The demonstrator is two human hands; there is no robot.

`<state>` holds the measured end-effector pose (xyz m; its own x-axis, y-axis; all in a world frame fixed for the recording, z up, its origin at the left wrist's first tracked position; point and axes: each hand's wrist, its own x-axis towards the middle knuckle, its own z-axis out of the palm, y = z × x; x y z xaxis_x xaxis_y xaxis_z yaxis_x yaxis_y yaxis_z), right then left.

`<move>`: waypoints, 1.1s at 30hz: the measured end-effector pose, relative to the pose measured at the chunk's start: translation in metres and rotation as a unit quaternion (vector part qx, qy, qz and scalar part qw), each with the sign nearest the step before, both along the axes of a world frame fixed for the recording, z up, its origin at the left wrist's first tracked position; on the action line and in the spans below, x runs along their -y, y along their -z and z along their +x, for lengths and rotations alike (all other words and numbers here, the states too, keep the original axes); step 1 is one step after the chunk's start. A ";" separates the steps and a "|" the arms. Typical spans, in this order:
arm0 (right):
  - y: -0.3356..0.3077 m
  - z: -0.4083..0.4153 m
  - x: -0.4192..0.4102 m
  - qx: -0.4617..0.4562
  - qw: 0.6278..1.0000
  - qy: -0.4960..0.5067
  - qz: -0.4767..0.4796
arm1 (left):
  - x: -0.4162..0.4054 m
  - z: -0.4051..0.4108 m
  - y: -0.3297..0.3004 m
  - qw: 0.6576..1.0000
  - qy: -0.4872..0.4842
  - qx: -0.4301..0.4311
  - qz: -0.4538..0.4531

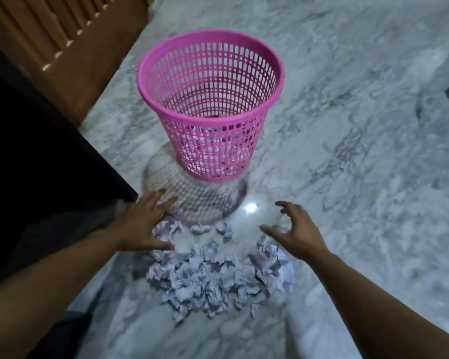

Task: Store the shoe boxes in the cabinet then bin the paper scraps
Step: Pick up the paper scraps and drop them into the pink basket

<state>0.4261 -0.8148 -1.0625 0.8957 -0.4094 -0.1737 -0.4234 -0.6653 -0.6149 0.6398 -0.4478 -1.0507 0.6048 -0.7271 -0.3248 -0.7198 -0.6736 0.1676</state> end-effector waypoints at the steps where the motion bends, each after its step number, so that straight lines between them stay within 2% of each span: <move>1: 0.012 -0.018 -0.009 -0.059 0.997 -0.050 -0.006 | -0.012 0.002 0.008 0.998 -0.015 -0.018 0.052; 3: 0.034 -0.048 -0.025 -0.136 0.982 -0.127 -0.037 | -0.030 0.003 0.022 0.993 -0.026 -0.058 0.104; 6: 0.052 -0.070 -0.052 -0.190 0.963 -0.176 -0.068 | -0.043 -0.011 0.037 0.986 0.019 -0.114 0.118; 10: 0.059 -0.056 -0.082 -0.152 0.960 -0.219 -0.085 | -0.030 -0.052 0.045 0.982 0.103 -0.139 0.081; 13: 0.058 -0.037 -0.106 -0.131 0.950 -0.255 -0.127 | -0.009 -0.080 0.045 0.978 0.157 -0.124 0.053; 16: 0.056 -0.027 -0.121 -0.136 0.940 -0.275 -0.146 | 0.011 -0.107 0.051 0.982 0.157 -0.099 0.041; 23: 0.055 -0.030 -0.111 -0.095 0.962 -0.207 -0.151 | 0.046 -0.116 0.048 0.983 0.123 -0.135 -0.023; 26: 0.053 -0.031 -0.096 -0.100 0.974 -0.176 -0.103 | 0.057 -0.107 0.044 0.983 0.116 -0.134 -0.051; 33: 0.035 -0.019 -0.080 0.005 1.000 -0.012 0.009 | 0.083 -0.089 0.028 0.974 0.059 -0.144 -0.165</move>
